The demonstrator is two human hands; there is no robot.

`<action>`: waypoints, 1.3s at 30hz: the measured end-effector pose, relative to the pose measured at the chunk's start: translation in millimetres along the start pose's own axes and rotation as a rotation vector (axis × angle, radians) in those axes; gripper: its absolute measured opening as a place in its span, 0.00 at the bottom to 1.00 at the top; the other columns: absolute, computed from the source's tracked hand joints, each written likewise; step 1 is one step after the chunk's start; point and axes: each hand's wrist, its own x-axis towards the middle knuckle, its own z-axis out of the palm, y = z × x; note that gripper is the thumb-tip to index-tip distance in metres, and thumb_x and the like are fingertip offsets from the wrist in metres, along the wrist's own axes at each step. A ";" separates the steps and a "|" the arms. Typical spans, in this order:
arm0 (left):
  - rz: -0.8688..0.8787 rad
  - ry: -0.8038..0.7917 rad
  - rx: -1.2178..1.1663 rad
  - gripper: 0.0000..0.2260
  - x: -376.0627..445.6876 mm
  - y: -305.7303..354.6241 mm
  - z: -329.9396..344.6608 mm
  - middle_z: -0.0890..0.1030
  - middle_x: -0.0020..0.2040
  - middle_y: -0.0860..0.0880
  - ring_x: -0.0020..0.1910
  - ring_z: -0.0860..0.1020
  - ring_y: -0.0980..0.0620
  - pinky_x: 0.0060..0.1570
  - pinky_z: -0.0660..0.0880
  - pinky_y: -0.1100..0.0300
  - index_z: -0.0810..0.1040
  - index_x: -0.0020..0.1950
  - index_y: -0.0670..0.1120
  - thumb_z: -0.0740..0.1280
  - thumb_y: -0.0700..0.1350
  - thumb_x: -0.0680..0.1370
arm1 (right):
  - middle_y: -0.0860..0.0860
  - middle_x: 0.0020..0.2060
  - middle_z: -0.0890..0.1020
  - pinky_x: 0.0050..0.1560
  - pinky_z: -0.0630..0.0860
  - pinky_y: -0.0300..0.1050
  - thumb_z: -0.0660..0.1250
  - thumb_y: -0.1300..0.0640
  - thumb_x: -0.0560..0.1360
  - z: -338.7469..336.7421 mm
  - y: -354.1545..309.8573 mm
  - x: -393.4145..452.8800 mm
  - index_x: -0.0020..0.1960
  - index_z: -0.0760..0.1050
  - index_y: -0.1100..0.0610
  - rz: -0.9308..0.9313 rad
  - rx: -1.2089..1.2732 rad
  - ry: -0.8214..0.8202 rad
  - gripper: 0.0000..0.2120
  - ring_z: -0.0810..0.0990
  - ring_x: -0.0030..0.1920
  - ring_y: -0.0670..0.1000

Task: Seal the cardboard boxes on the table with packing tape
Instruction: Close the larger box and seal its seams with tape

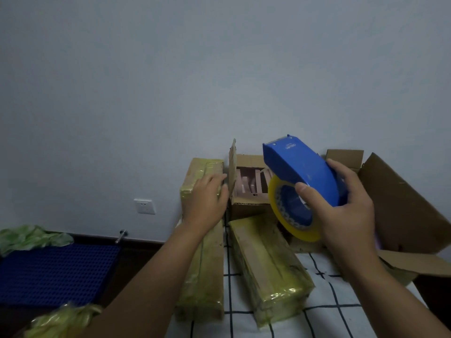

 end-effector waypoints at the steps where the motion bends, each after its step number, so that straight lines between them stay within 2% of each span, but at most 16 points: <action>1: 0.069 0.091 -0.047 0.13 -2.5 8.8 -3.0 0.78 0.60 0.49 0.60 0.74 0.51 0.55 0.71 0.58 0.78 0.65 0.47 0.60 0.46 0.82 | 0.37 0.59 0.76 0.55 0.80 0.50 0.75 0.42 0.68 -5.3 -0.6 0.5 0.68 0.72 0.44 0.004 0.003 0.013 0.30 0.77 0.59 0.43; 3: 0.170 0.136 -0.067 0.12 -4.7 26.1 -7.2 0.80 0.53 0.52 0.52 0.73 0.55 0.48 0.68 0.62 0.81 0.58 0.46 0.60 0.46 0.82 | 0.35 0.56 0.76 0.54 0.80 0.48 0.76 0.47 0.70 -15.8 0.8 2.1 0.67 0.72 0.44 0.001 -0.002 0.039 0.27 0.78 0.57 0.43; 5: 0.214 -0.007 -0.033 0.12 -3.3 39.8 -6.4 0.81 0.53 0.53 0.51 0.73 0.57 0.47 0.70 0.62 0.81 0.60 0.47 0.60 0.47 0.83 | 0.31 0.53 0.75 0.52 0.79 0.43 0.76 0.49 0.71 -25.0 2.4 2.8 0.65 0.72 0.42 -0.002 0.005 0.053 0.25 0.77 0.56 0.39; 7: 0.215 -0.205 0.060 0.13 -0.3 46.4 0.3 0.80 0.59 0.53 0.57 0.76 0.54 0.53 0.75 0.56 0.78 0.65 0.50 0.61 0.49 0.82 | 0.26 0.50 0.75 0.50 0.78 0.39 0.76 0.49 0.71 -33.6 4.4 2.6 0.65 0.71 0.41 -0.001 0.014 0.058 0.25 0.77 0.54 0.35; 10: 0.171 -0.465 0.207 0.18 2.9 50.6 10.8 0.76 0.67 0.51 0.64 0.74 0.51 0.60 0.75 0.51 0.71 0.72 0.53 0.62 0.50 0.81 | 0.26 0.50 0.75 0.50 0.77 0.38 0.76 0.49 0.71 -45.2 7.5 -0.2 0.65 0.72 0.41 0.005 0.018 0.059 0.25 0.77 0.55 0.35; 12: 0.167 -0.566 0.286 0.22 5.6 51.5 17.3 0.73 0.70 0.50 0.66 0.72 0.49 0.62 0.72 0.52 0.67 0.74 0.53 0.62 0.53 0.81 | 0.28 0.51 0.75 0.50 0.77 0.37 0.76 0.49 0.71 -51.9 8.8 -2.2 0.66 0.72 0.42 0.002 0.016 0.062 0.26 0.77 0.55 0.35; 14: 0.186 -0.599 0.375 0.25 7.7 51.7 22.8 0.71 0.72 0.48 0.68 0.70 0.47 0.64 0.70 0.50 0.65 0.76 0.53 0.64 0.55 0.80 | 0.26 0.50 0.75 0.48 0.76 0.34 0.76 0.49 0.70 -58.3 9.5 -3.9 0.65 0.71 0.42 -0.004 0.015 0.060 0.26 0.76 0.54 0.33; 17: 0.217 -0.539 0.435 0.27 7.0 50.0 32.2 0.73 0.69 0.48 0.66 0.71 0.47 0.64 0.70 0.50 0.66 0.75 0.51 0.67 0.56 0.78 | 0.22 0.49 0.74 0.47 0.76 0.35 0.76 0.49 0.71 -66.7 11.1 -7.3 0.65 0.71 0.41 0.002 0.020 0.049 0.26 0.76 0.53 0.32; 21: 0.214 -0.434 0.421 0.25 4.6 51.0 41.9 0.74 0.67 0.49 0.64 0.72 0.48 0.63 0.69 0.51 0.70 0.71 0.50 0.69 0.55 0.76 | 0.25 0.50 0.75 0.49 0.78 0.39 0.76 0.48 0.70 -74.1 12.7 -14.1 0.64 0.71 0.40 0.012 0.031 0.054 0.26 0.77 0.54 0.35; 25: 0.186 -0.267 0.405 0.18 2.0 61.2 44.4 0.73 0.63 0.51 0.63 0.71 0.48 0.62 0.66 0.51 0.71 0.65 0.51 0.69 0.51 0.76 | 0.24 0.51 0.75 0.51 0.78 0.39 0.75 0.44 0.67 -83.1 10.8 -24.2 0.63 0.71 0.39 0.002 0.045 0.055 0.27 0.77 0.55 0.35; 28: 0.157 -0.140 0.405 0.14 -4.4 69.4 36.7 0.74 0.59 0.51 0.62 0.70 0.49 0.61 0.64 0.51 0.71 0.61 0.51 0.68 0.50 0.77 | 0.24 0.51 0.74 0.51 0.78 0.39 0.76 0.46 0.68 -94.4 9.8 -33.4 0.64 0.71 0.40 -0.020 0.045 0.068 0.26 0.76 0.56 0.36; 33: 0.140 -0.072 0.436 0.13 -30.0 87.7 12.9 0.73 0.61 0.49 0.61 0.69 0.48 0.58 0.61 0.53 0.70 0.62 0.50 0.67 0.49 0.78 | 0.23 0.51 0.73 0.53 0.78 0.38 0.78 0.47 0.70 -121.8 -0.4 -53.7 0.64 0.71 0.41 -0.056 0.050 0.097 0.27 0.75 0.57 0.34; 35: 0.146 -0.030 0.442 0.14 -38.5 100.8 0.0 0.72 0.62 0.48 0.62 0.68 0.48 0.59 0.60 0.53 0.71 0.63 0.50 0.66 0.49 0.79 | 0.26 0.54 0.74 0.54 0.79 0.41 0.77 0.44 0.68 -132.9 -10.1 -61.7 0.65 0.70 0.40 -0.063 0.039 0.111 0.28 0.75 0.58 0.37; 39: 0.186 0.102 0.449 0.14 -46.6 135.0 -31.1 0.73 0.61 0.46 0.60 0.69 0.46 0.56 0.61 0.52 0.72 0.63 0.48 0.67 0.47 0.79 | 0.39 0.60 0.76 0.58 0.79 0.52 0.74 0.39 0.65 -155.7 -28.8 -75.1 0.66 0.71 0.41 -0.072 0.034 0.143 0.31 0.76 0.61 0.45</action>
